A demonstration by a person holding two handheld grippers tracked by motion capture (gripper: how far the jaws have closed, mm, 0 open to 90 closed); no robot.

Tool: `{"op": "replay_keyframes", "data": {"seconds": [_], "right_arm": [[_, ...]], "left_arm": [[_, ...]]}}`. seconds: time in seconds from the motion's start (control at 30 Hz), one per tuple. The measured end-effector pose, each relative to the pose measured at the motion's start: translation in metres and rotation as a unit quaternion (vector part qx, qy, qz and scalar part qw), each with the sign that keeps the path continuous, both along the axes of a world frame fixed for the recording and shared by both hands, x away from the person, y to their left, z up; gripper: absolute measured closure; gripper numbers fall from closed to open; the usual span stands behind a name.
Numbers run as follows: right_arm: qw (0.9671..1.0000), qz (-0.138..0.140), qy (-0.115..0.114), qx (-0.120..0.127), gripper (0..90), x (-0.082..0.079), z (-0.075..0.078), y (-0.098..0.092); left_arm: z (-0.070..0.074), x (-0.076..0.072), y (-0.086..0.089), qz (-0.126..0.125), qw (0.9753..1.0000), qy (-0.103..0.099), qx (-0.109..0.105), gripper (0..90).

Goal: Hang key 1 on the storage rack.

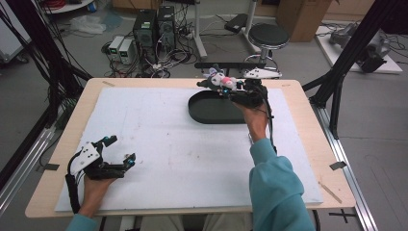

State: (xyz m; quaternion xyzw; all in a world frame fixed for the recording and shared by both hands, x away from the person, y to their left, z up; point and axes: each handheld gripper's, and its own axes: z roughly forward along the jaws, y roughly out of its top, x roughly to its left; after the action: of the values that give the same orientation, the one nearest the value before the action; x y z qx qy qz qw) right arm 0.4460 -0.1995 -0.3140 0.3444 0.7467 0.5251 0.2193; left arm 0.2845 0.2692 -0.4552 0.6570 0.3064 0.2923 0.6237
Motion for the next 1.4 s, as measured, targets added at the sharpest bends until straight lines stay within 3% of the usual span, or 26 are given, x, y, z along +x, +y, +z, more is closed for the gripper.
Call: {"op": "replay_keyframes", "data": {"seconds": [0.17,0.73,1.07,1.4], "right_arm": [[0.9999,-0.002,0.013,-0.006,54.6,0.0,-0.009,0.0],[0.9997,-0.015,0.019,-0.006,54.5,0.011,-0.021,0.006],[0.9991,-0.021,0.036,0.004,54.0,0.021,-0.031,0.007],[0.9988,-0.021,0.044,-0.004,51.9,0.027,-0.038,0.009]], "left_arm": [[0.0,0.0,0.0,0.0,1.0,0.0,0.0,1.7],[0.0,-0.001,0.0,0.0,1.0,-0.001,-0.001,1.7],[0.0,-0.001,0.0,0.0,1.0,-0.002,-0.001,1.7],[0.0,-0.001,0.0,0.0,1.0,-0.002,-0.001,1.7]]}}
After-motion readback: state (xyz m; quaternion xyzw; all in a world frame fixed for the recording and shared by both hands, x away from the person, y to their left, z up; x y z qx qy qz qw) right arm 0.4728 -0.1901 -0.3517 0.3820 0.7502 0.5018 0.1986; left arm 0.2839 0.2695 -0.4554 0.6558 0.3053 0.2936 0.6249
